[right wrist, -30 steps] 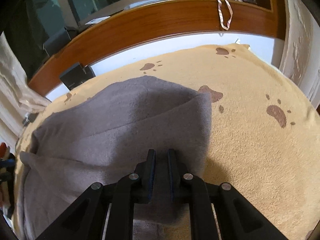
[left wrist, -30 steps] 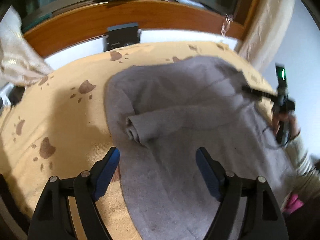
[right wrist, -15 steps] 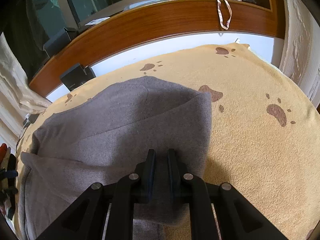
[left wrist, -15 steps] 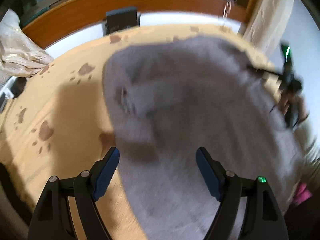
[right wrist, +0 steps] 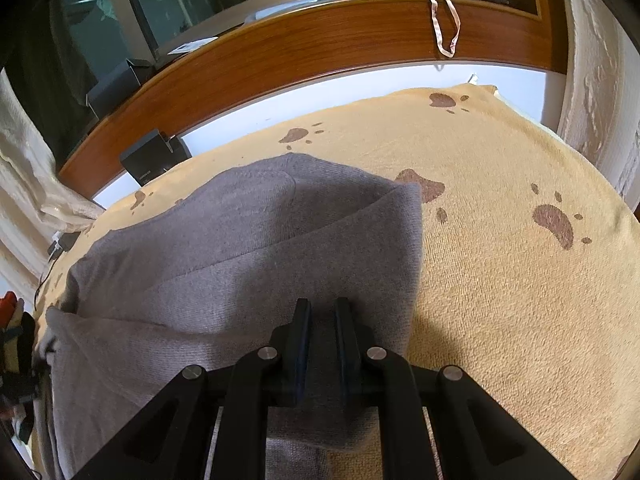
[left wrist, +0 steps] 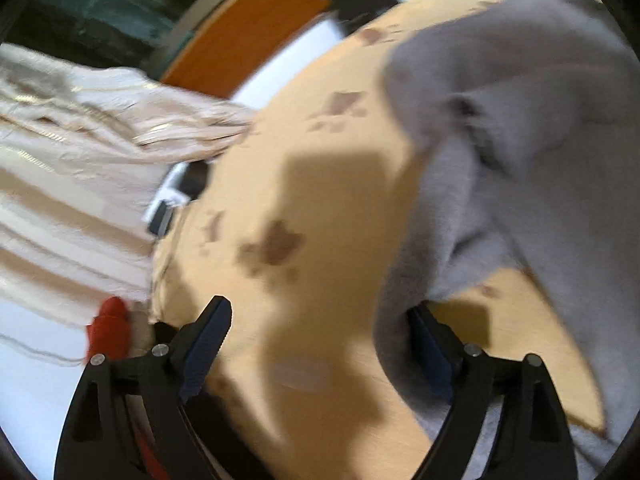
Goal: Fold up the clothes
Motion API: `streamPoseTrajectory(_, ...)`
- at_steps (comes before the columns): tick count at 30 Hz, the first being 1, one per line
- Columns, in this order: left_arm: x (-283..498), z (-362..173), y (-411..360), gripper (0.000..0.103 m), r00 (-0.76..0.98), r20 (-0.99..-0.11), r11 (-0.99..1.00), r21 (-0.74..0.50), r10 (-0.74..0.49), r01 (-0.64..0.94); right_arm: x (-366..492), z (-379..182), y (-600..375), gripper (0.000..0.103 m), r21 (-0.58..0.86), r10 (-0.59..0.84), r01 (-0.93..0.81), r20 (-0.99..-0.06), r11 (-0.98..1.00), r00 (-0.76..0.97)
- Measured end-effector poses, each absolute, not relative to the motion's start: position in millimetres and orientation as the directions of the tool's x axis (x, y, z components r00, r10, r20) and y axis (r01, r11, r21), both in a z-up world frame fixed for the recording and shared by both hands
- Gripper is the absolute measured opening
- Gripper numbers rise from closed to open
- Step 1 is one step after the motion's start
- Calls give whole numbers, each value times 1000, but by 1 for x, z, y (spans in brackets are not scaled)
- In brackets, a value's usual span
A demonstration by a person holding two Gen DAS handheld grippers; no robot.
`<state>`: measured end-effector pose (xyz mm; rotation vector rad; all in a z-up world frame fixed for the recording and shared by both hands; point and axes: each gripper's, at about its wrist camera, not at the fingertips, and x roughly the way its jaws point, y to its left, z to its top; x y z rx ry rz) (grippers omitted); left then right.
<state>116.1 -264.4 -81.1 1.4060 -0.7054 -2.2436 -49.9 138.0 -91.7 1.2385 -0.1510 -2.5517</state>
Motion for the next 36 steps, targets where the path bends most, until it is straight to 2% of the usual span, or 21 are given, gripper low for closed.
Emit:
streamPoseTrajectory(4,110,-69,-287,91,-411,-692,-792,593,-594,146,-50,-92,138,13,221,-311,221,-751,-950,-583)
streamPoseTrajectory(12,131,-69,-293,94,-403,-668,-755,649,-625,95,-50,-92,136,13,213,-305,222,-752,-952,-584)
streamPoseTrajectory(15,133,-68,-280,95,-434,-577,-658,752,-692,48,-50,-92,136,13,204,-299,224,-754,-953,-585)
streamPoseTrajectory(20,131,-69,-249,97,-500,-374,-410,911,-781,-41,-51,-93,135,13,196,-294,227,-756,-954,-585)
streamPoseTrajectory(21,131,-67,-245,97,-507,-352,-380,923,-787,-50,-52,-93,136,13,197,-296,227,-756,-954,-584)
streamPoseTrajectory(25,133,-49,-245,101,-501,-361,-381,922,-787,-65,-52,-93,137,13,200,-298,228,-755,-953,-584)
streamPoseTrajectory(28,134,-47,-253,103,-463,-393,-395,914,-795,-97,-53,-93,137,13,202,-300,228,-755,-952,-583)
streamPoseTrajectory(31,136,-51,-260,103,-410,-510,-504,854,-756,-133,-54,-94,139,13,205,-302,229,-755,-952,-582)
streamPoseTrajectory(32,135,-49,-265,103,-389,-600,-600,788,-699,-136,-55,-94,140,13,208,-304,228,-754,-951,-582)
streamPoseTrajectory(34,133,-43,-277,103,-357,-724,-746,658,-590,-100,-56,-94,140,13,214,-309,227,-753,-950,-581)
streamPoseTrajectory(36,131,-38,-293,103,-333,-808,-849,526,-486,-38,-56,-94,141,13,219,-312,227,-752,-949,-580)
